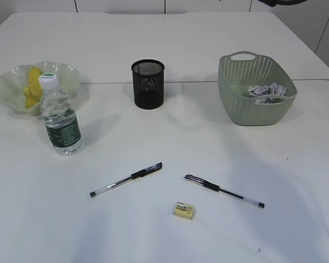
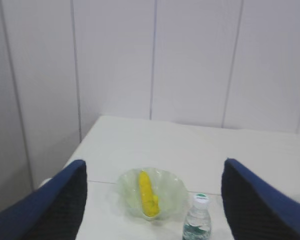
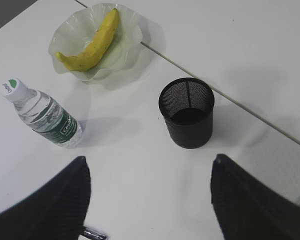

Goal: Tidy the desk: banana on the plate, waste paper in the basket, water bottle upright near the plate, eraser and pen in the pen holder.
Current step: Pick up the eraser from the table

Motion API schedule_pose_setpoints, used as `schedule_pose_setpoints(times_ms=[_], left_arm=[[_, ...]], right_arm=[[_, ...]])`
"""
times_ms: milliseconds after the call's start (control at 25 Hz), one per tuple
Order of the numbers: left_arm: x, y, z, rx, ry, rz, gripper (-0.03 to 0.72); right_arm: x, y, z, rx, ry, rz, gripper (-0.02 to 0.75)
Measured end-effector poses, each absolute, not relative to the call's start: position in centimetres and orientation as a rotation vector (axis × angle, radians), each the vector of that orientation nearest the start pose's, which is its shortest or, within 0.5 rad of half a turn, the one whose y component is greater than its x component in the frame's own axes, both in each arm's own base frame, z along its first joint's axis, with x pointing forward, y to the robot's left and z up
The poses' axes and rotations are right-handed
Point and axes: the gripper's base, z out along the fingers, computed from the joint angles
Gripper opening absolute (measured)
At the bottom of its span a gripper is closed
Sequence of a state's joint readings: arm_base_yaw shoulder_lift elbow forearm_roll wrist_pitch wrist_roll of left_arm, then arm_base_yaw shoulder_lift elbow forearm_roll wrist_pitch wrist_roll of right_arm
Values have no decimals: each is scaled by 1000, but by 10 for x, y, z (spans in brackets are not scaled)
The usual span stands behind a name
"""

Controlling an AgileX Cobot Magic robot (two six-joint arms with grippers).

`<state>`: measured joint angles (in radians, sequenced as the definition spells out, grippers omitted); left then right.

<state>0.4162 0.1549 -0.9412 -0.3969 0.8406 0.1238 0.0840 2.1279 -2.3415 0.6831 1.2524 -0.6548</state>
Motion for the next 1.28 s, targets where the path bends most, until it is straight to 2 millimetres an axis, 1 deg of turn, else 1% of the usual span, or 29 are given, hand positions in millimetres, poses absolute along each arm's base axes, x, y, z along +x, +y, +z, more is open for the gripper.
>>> schedule_pose_setpoints(times_ms=[120,240,440,1280], left_arm=[[-51,-42,429,-248,1457,74,593],[-60,-43,427,-277,1508,104,593],[-60,-43,421,-296,1581,95,593],[-60,-43,424,-294,1546,103,581]], right_arm=[[456,93,382,-822,2151,619,557],[456,93,382,-822,2151,619,557],[456,93,382,-822,2151,619,557],[456,93,382,-820,2152,619,557]])
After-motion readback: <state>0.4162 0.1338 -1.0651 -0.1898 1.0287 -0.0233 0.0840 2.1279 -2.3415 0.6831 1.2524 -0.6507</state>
